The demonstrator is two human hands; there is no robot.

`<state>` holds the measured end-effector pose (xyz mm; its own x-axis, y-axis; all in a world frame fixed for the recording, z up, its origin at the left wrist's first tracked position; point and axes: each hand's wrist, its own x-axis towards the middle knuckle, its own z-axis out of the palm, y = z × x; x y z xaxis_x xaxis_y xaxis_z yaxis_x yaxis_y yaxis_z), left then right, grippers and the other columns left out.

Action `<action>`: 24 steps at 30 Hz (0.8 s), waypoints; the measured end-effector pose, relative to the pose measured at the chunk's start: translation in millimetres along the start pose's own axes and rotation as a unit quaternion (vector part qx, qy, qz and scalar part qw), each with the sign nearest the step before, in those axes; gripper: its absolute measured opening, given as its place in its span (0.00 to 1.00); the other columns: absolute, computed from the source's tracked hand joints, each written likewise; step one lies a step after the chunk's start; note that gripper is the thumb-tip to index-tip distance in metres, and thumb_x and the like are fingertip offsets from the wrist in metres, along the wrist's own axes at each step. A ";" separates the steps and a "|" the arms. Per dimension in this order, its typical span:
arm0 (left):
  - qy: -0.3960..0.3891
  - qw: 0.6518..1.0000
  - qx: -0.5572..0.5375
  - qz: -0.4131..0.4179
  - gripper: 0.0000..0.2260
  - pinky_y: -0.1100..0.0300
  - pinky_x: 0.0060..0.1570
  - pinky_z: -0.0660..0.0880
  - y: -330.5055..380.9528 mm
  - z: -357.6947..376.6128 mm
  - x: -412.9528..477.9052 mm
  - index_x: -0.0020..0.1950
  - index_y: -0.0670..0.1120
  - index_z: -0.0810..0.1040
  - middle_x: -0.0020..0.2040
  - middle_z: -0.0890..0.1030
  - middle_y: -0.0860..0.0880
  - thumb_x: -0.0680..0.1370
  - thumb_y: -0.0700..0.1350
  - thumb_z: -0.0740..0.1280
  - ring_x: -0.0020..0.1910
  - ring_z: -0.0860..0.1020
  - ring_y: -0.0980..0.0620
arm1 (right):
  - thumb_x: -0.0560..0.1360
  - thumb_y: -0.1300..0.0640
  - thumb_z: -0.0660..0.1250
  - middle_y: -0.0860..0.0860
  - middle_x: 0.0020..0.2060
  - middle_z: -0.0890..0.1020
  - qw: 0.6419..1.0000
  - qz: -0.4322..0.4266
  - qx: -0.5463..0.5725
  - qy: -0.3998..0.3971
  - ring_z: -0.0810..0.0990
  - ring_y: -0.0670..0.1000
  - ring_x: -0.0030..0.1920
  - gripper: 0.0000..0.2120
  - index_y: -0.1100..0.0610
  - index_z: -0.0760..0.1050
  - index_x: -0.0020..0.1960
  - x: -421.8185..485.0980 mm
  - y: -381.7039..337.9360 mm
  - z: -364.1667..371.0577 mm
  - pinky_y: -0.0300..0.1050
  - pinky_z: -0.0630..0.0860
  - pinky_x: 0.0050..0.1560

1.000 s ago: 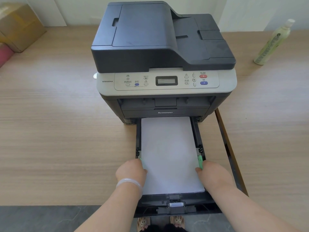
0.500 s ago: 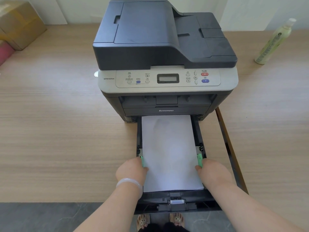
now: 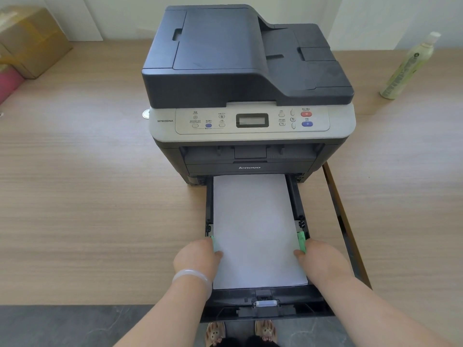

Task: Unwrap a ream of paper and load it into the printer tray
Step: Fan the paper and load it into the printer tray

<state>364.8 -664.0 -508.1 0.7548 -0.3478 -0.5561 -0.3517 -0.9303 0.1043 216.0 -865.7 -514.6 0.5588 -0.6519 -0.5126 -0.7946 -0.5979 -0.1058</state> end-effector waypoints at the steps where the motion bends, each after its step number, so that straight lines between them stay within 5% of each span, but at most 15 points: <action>1: -0.005 1.000 -0.001 0.003 0.13 0.59 0.37 0.71 0.3 -2.0 -2.2 0.52 0.47 0.73 0.44 0.78 0.49 0.79 0.55 0.58 0.40 0.74 0.49 | 0.79 0.45 0.56 0.54 0.49 0.82 1.000 -0.003 0.002 0.002 0.80 0.52 0.46 0.18 0.58 0.74 0.55 -1.7 0.1 -0.5 0.43 0.76 0.41; 4: -0.014 1.000 -0.014 0.005 0.18 0.58 0.39 0.71 0.2 -9.1 -7.1 0.49 0.45 0.76 0.46 0.81 0.46 0.79 0.58 0.57 0.39 0.74 0.48 | 0.77 0.43 0.60 0.53 0.48 0.82 0.999 -0.002 0.033 0.008 0.77 0.50 0.41 0.19 0.58 0.73 0.56 -10.3 1.8 -5.5 0.42 0.75 0.39; 8: -0.049 0.998 -0.033 0.021 0.19 0.57 0.39 0.75 -6.7 -20.1 -15.3 0.33 0.47 0.69 0.30 0.73 0.49 0.79 0.58 0.58 0.33 0.73 0.48 | 0.74 0.42 0.65 0.53 0.48 0.82 0.996 0.009 0.087 0.004 0.78 0.50 0.41 0.24 0.57 0.72 0.62 -22.2 13.7 -19.3 0.44 0.78 0.42; 11: -0.010 0.990 -0.135 0.041 0.11 0.58 0.44 0.77 -22.2 -22.0 -29.4 0.47 0.51 0.79 0.39 0.81 0.49 0.78 0.57 0.62 0.38 0.77 0.51 | 0.70 0.39 0.68 0.48 0.45 0.81 0.993 -0.041 0.112 -0.005 0.79 0.47 0.42 0.28 0.51 0.69 0.65 -40.9 32.2 -29.8 0.42 0.79 0.43; 14: 0.010 0.977 -0.195 0.088 0.20 0.60 0.52 0.76 -45.5 -20.4 -50.5 0.61 0.53 0.77 0.50 0.81 0.54 0.74 0.60 0.67 0.48 0.79 0.55 | 0.60 0.26 0.65 0.37 0.62 0.70 0.978 -0.162 0.111 -0.075 0.72 0.40 0.60 0.41 0.37 0.61 0.69 -67.9 55.4 -39.8 0.42 0.73 0.62; 17: -0.107 0.960 -0.148 0.212 0.41 0.61 0.68 0.66 -65.6 -13.3 -71.5 0.74 0.59 0.61 0.72 0.64 0.60 0.64 0.68 0.70 0.68 0.67 0.60 | 0.61 0.28 0.67 0.29 0.67 0.52 0.953 -0.269 0.018 -0.139 0.56 0.35 0.68 0.44 0.33 0.53 0.72 -85.1 67.3 -37.0 0.41 0.57 0.73; 19: -0.139 0.954 -0.037 0.262 0.49 0.61 0.71 0.62 -71.3 -6.6 -74.5 0.77 0.60 0.49 0.75 0.47 0.66 0.63 0.67 0.72 0.74 0.56 0.62 | 0.68 0.37 0.68 0.29 0.68 0.48 0.950 -0.286 -0.020 -0.126 0.56 0.36 0.71 0.38 0.35 0.54 0.73 -81.2 69.8 -29.5 0.38 0.56 0.73; 24: -0.068 0.961 0.039 0.266 0.36 0.66 0.67 0.66 -66.0 -11.4 -57.1 0.78 0.57 0.50 0.75 0.44 0.69 0.75 0.52 0.66 0.74 0.62 0.59 | 0.74 0.46 0.65 0.33 0.73 0.51 0.955 -0.268 -0.054 -0.116 0.61 0.42 0.73 0.29 0.39 0.60 0.73 -55.2 61.5 -31.6 0.35 0.58 0.71</action>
<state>351.2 -584.1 -473.9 0.3803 -0.7477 -0.5444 -0.7119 -0.6124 0.3437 143.7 -881.2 -465.9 0.8005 -0.1259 -0.5860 -0.3740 -0.8689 -0.3242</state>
